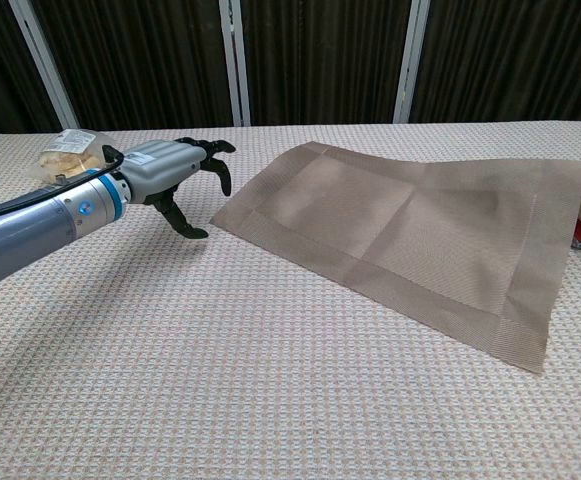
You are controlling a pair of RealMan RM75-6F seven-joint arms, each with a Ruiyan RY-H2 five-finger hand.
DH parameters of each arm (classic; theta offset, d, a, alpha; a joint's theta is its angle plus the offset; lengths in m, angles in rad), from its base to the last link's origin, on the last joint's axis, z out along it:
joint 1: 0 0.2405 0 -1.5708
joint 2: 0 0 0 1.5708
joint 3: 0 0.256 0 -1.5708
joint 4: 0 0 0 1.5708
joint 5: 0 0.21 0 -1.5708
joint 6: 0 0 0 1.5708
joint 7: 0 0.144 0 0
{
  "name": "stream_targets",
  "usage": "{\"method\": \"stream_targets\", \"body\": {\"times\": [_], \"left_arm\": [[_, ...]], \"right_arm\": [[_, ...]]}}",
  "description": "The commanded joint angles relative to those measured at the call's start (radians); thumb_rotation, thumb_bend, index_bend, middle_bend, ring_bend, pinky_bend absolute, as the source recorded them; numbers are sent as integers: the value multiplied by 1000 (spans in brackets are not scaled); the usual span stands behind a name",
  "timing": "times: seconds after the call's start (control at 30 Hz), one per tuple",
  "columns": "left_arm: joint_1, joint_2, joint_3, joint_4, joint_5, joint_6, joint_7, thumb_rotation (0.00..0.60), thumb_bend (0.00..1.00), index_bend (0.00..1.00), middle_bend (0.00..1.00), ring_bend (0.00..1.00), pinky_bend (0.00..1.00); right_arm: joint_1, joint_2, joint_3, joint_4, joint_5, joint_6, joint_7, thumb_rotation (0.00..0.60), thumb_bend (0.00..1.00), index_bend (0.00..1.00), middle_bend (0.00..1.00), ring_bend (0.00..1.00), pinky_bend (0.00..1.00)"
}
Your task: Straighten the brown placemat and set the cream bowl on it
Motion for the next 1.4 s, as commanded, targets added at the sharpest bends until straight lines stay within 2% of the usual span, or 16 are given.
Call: {"method": "stream_targets", "body": {"times": [0.03, 0.23, 0.67, 1.2, 1.4], "left_arm": [[-30, -59, 8, 83, -5, -16, -50, 600, 140, 346, 0, 0, 0], [-72, -116, 11, 192, -13, -45, -98, 600, 139, 347, 0, 0, 0], [-119, -183, 19, 295, -27, -96, -116, 600, 142, 346, 0, 0, 0], [-137, -203, 27, 330, -46, -122, -130, 600, 376, 369, 0, 0, 0], [-137, -206, 28, 328, -53, -126, -131, 600, 392, 403, 0, 0, 0]], "right_arm": [[-3, 1, 6, 5, 0, -1, 3, 600, 0, 94, 0, 0, 0], [-9, 4, 21, 12, 8, -9, 19, 600, 0, 102, 0, 0, 0], [-21, 14, 41, 8, 4, -2, 35, 600, 0, 105, 0, 0, 0], [-32, 23, 55, -2, -5, -1, 47, 600, 0, 113, 0, 0, 0], [-36, 29, 59, -10, -10, 2, 54, 600, 0, 117, 0, 0, 0]]}}
